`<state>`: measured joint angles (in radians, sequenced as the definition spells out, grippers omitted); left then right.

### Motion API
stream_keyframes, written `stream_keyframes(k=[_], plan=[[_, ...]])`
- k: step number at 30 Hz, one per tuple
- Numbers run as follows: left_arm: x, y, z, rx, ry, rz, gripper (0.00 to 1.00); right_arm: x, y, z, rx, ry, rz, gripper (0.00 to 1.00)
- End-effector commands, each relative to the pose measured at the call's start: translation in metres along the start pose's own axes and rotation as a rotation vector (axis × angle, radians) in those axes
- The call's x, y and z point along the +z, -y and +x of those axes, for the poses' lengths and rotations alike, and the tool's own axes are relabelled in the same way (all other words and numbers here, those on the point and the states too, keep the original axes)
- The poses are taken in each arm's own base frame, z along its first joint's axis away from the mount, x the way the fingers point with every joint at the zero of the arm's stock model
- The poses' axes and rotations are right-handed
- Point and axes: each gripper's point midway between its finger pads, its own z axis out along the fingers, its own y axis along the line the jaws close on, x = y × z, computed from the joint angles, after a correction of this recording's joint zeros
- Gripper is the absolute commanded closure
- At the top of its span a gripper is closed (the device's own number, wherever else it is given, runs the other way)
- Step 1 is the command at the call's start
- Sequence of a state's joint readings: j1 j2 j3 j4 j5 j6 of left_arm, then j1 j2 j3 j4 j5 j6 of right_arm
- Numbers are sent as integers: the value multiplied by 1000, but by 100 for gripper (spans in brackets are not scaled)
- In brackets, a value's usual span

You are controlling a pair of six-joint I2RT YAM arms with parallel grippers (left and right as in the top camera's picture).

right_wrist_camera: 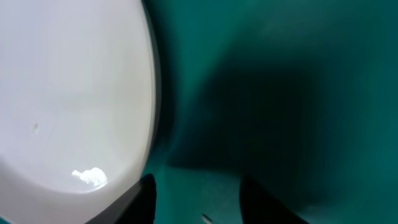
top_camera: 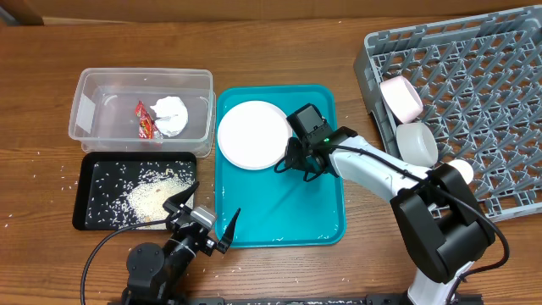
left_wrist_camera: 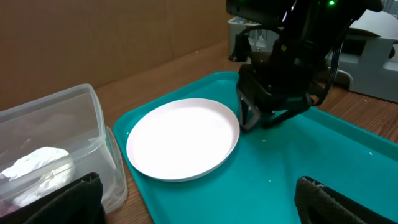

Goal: Sort waste into correct bins and load items into the dishwasher
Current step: 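Grasp the white plate edge with the right gripper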

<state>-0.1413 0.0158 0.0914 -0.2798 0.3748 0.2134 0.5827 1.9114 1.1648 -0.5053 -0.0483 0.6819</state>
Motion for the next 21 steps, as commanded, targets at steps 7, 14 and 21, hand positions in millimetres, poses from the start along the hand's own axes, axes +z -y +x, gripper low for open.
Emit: stream_keyframes(k=[7, 14, 21], plan=[[-1, -1, -1, 12, 8, -1, 0, -68, -35, -2, -53, -88, -88, 47], [-1, -1, -1, 12, 8, -1, 0, -67, -56, -38, -71, 51, -122, 44], [-1, -1, -1, 12, 8, -1, 0, 20, -22, -25, 2, -21, 31, 47]])
